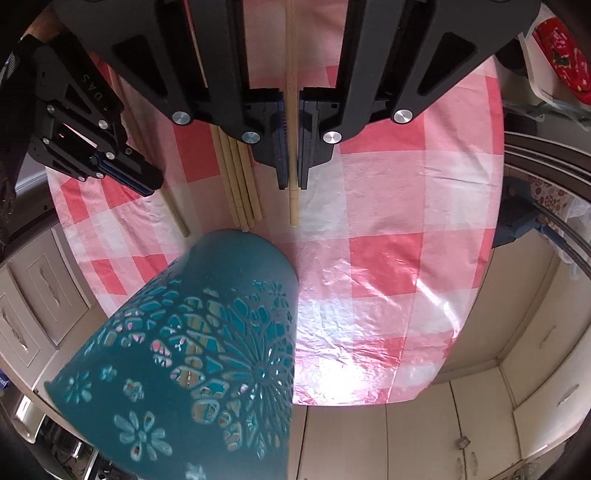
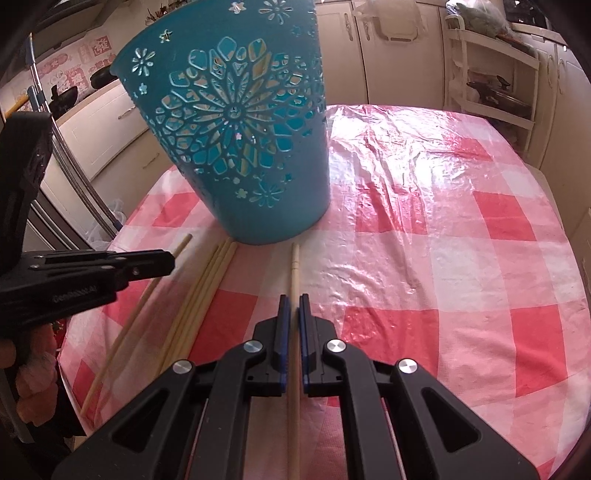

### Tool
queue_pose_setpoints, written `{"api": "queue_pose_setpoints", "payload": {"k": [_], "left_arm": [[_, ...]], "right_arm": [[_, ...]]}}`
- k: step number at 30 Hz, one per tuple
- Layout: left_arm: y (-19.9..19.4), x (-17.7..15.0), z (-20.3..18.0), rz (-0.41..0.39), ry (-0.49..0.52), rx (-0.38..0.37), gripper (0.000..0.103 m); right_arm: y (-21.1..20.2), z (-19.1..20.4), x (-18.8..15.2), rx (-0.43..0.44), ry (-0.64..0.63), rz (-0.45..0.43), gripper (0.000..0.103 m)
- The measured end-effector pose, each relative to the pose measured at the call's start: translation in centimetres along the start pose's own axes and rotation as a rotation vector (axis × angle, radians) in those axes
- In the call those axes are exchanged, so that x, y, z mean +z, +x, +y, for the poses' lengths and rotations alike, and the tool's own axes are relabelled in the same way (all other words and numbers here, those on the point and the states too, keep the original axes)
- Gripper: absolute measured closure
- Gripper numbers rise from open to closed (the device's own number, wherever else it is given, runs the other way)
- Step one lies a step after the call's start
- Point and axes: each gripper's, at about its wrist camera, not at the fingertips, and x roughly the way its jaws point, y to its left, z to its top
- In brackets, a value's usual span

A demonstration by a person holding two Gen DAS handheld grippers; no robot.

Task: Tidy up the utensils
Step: 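Lift the stick over the teal basket and drop it with the left gripper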

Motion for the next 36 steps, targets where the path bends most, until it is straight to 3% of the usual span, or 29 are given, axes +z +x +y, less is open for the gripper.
{"api": "queue_pose_setpoints", "payload": {"k": [6, 10, 14, 17, 21, 26, 30, 36], "left_arm": [[-6.6, 0.1, 1.1, -0.083, -0.045, -0.093, 0.099], [-12.8, 1.4, 0.4, -0.199, -0.030, -0.171, 0.099], [-18.1, 5.4, -0.9, -0.354, -0.025, -0.213, 0.098], [-19.9, 8.8, -2.0, -0.456, -0.028, -0.213, 0.098], [-19.4, 13.2, -3.0, -0.560, -0.082, -0.207, 0.098], [-16.3, 16.6, -3.7, -0.657, -0.115, -0.131, 0.098], [-13.3, 17.3, -3.8, -0.658, -0.126, -0.090, 0.098], [-9.8, 16.2, -3.8, -0.590, -0.098, -0.060, 0.098]], "right_arm": [[0.0, 0.0, 0.0, 0.000, 0.001, -0.001, 0.097], [0.0, -0.1, 0.1, -0.001, 0.004, -0.003, 0.097], [0.1, 0.0, 0.1, -0.001, 0.005, -0.004, 0.097], [0.0, -0.1, 0.1, 0.000, 0.008, -0.005, 0.097], [0.0, -0.1, 0.1, 0.003, 0.010, -0.005, 0.097], [0.0, -0.2, 0.1, 0.011, 0.019, -0.004, 0.097], [-0.1, -0.4, 0.1, 0.023, 0.028, -0.003, 0.097], [-0.1, -0.7, 0.2, 0.037, 0.038, -0.001, 0.097]]}}
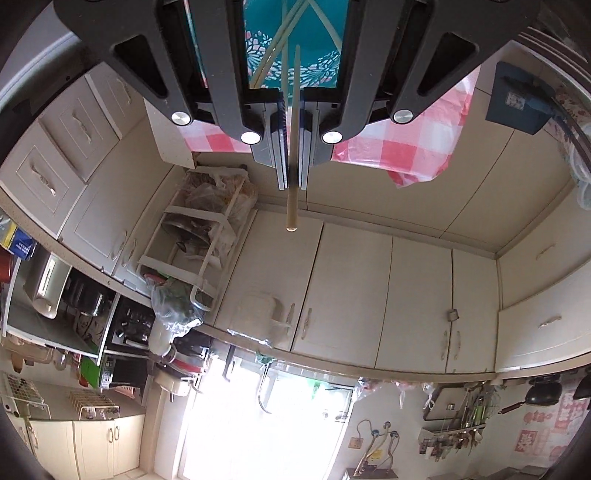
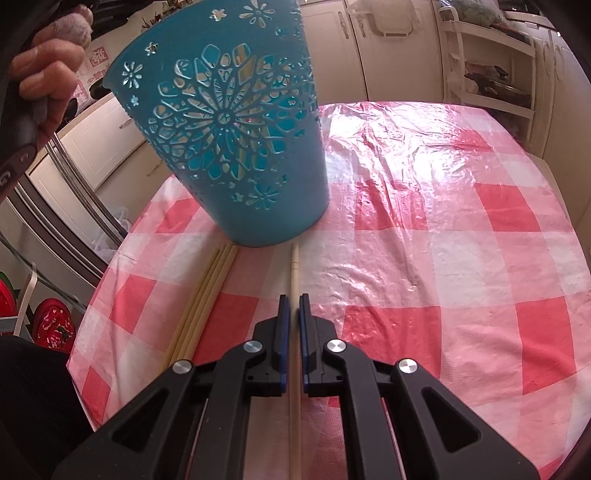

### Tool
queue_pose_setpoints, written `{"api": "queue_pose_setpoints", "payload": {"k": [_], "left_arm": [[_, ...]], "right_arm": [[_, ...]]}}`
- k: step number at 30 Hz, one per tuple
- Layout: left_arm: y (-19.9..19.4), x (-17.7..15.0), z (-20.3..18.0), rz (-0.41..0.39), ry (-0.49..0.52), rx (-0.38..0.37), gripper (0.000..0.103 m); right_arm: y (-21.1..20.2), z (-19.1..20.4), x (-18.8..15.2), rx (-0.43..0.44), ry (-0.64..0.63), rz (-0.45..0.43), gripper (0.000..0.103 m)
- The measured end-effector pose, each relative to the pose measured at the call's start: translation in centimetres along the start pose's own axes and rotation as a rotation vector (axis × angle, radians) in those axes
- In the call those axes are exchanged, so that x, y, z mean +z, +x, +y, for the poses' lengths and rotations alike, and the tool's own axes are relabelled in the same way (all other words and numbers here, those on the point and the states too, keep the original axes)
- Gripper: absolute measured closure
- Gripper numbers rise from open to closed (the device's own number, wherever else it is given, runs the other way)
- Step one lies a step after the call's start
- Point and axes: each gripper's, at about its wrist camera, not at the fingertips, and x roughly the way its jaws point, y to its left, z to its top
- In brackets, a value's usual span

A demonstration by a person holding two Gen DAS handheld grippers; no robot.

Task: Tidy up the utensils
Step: 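Lift the stick over the teal basket and drop it with the left gripper, then carry the held stick up over the teal basket with the right gripper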

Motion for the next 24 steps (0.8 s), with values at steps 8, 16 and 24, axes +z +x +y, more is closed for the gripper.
{"api": "queue_pose_setpoints", "payload": {"k": [8, 16, 24], "left_arm": [[-1.2, -3.1, 1.3, 0.089, 0.054, 0.031, 0.074], [-8.7, -4.5, 4.2, -0.049, 0.058, 0.191, 0.020], [-9.5, -5.7, 7.8, -0.030, 0.008, 0.277, 0.015]], "right_arm": [[0.0, -0.2, 0.0, 0.006, 0.002, 0.000, 0.097], [-0.1, 0.0, -0.1, 0.003, -0.012, -0.004, 0.094], [0.0, 1.1, 0.0, -0.066, -0.069, -0.005, 0.089]]}}
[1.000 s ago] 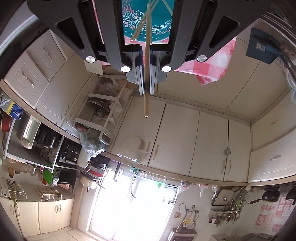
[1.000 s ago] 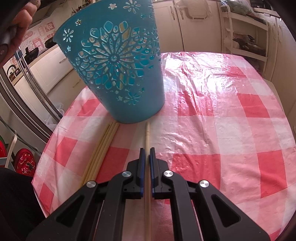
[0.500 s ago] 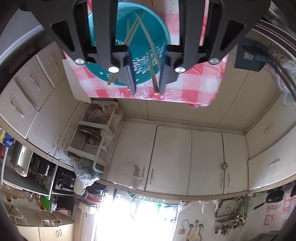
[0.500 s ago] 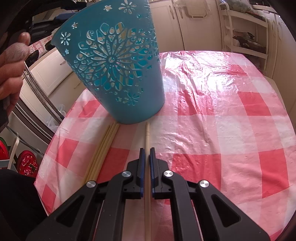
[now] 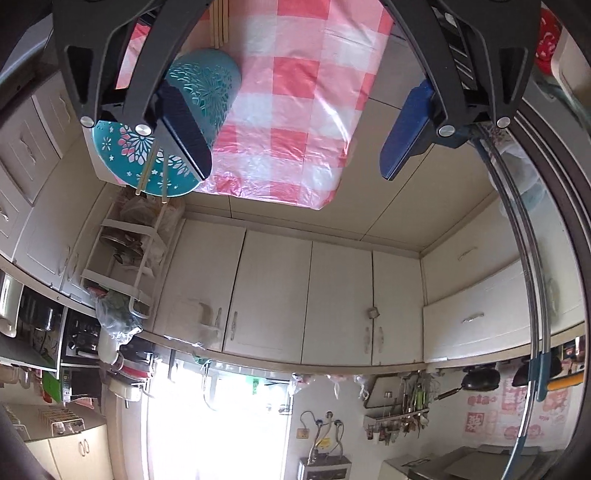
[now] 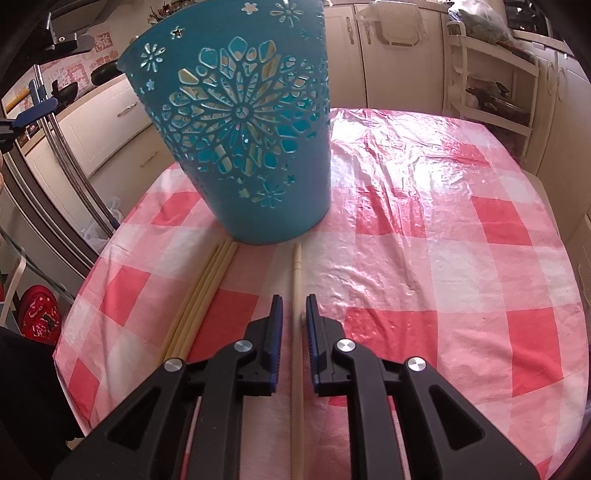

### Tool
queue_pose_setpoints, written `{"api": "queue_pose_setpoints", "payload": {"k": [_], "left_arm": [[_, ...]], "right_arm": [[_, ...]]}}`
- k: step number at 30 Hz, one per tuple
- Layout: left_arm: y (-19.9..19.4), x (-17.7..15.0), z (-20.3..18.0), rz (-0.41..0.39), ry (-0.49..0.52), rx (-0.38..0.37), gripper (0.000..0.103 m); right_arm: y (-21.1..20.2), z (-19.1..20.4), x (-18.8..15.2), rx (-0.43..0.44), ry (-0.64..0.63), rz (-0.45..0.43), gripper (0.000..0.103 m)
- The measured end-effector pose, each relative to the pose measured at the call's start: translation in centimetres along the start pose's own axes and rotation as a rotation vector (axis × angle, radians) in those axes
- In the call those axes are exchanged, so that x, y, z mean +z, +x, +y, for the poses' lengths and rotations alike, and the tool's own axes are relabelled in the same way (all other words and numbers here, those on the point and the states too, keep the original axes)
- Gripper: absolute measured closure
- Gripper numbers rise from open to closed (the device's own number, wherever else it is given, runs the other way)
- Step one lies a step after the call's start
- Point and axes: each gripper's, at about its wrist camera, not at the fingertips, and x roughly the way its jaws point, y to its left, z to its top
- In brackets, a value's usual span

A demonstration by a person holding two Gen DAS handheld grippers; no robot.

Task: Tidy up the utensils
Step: 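Carry the held stick up over the teal basket with the right gripper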

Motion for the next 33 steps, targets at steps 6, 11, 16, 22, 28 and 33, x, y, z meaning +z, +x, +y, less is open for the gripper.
{"api": "queue_pose_setpoints", "payload": {"k": [6, 11, 16, 22, 28, 33], "left_arm": [[-0.6, 0.3, 0.6, -0.020, 0.001, 0.016, 0.012], [-0.9, 0.3, 0.1, -0.030, 0.025, 0.028, 0.011], [-0.8, 0.2, -0.1, -0.028, 0.032, 0.028, 0.010], [-0.7, 0.1, -0.7, -0.024, 0.058, 0.034, 0.009], [-0.5, -0.1, -1.0, -0.020, 0.072, 0.040, 0.009], [-0.4, -0.2, -1.0, -0.017, 0.074, 0.039, 0.008]], "right_arm": [[0.7, 0.6, 0.7, -0.029, -0.043, 0.021, 0.087], [0.8, 0.9, 1.0, -0.041, -0.114, 0.056, 0.089], [0.5, 0.6, 0.3, -0.036, -0.104, 0.022, 0.089], [0.4, 0.6, 0.3, -0.031, -0.102, 0.017, 0.089], [0.4, 0.5, 0.3, -0.043, -0.101, 0.013, 0.094], [0.4, 0.1, 0.4, -0.032, -0.079, 0.012, 0.097]]}}
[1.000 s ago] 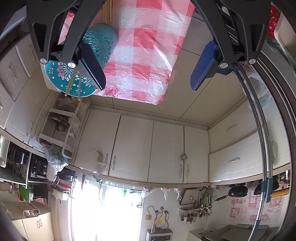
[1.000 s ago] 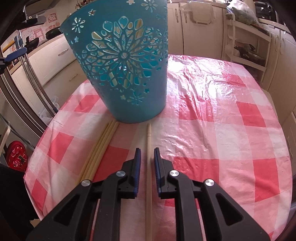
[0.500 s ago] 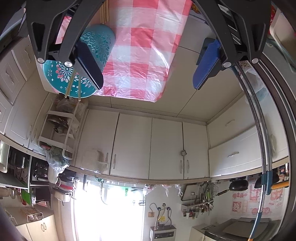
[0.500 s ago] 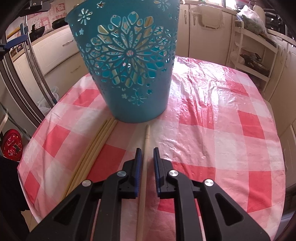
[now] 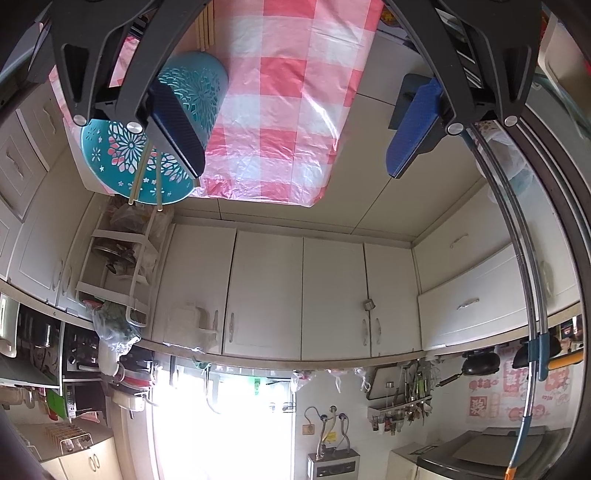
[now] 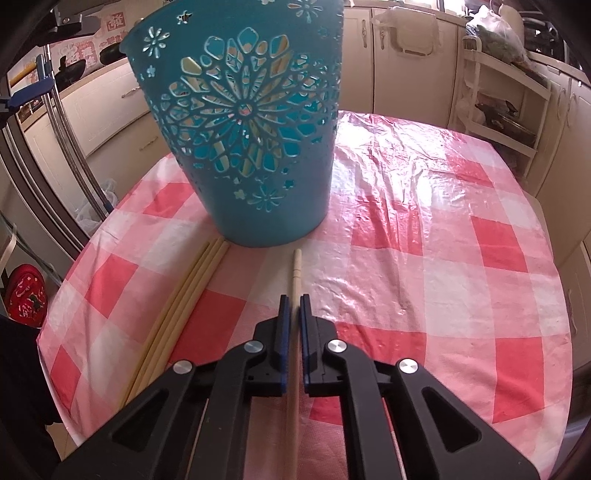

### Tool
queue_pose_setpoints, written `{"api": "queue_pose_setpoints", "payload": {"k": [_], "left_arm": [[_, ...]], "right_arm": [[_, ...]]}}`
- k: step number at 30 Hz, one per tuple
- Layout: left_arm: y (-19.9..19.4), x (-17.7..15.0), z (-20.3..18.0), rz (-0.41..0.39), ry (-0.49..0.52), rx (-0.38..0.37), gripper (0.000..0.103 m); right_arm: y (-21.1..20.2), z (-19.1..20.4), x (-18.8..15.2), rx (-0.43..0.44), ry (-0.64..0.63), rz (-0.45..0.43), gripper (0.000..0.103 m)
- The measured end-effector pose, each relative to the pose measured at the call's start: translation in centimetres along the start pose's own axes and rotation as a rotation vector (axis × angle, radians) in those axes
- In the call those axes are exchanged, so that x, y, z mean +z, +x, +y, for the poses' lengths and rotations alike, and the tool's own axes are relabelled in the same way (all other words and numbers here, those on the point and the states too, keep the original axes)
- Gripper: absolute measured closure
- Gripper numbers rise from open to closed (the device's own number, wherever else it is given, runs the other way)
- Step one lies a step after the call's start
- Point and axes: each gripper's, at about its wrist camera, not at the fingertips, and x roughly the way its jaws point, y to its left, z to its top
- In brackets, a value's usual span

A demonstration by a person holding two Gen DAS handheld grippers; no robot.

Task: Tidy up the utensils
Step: 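Carry the held stick up over the teal basket with the right gripper, then open the right gripper to drop the stick into the basket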

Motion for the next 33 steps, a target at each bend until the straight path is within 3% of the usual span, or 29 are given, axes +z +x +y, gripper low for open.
{"api": "queue_pose_setpoints", "payload": {"k": [7, 12, 24, 33], "left_arm": [[0.2, -0.1, 0.2, 0.008, -0.005, -0.001, 0.008], [0.2, 0.0, 0.3, 0.009, -0.005, -0.002, 0.008], [0.2, -0.2, 0.5, 0.009, -0.008, 0.001, 0.008], [0.3, -0.3, 0.7, 0.019, -0.023, 0.004, 0.008]], "right_arm": [[-0.7, -1.2, -0.3, 0.045, 0.084, 0.006, 0.097], [-2.8, -2.5, -0.3, 0.103, 0.183, -0.040, 0.097], [-9.6, -3.8, 1.8, 0.246, 0.278, -0.231, 0.097], [-14.5, -3.4, 7.9, 0.331, 0.277, -0.414, 0.097]]}}
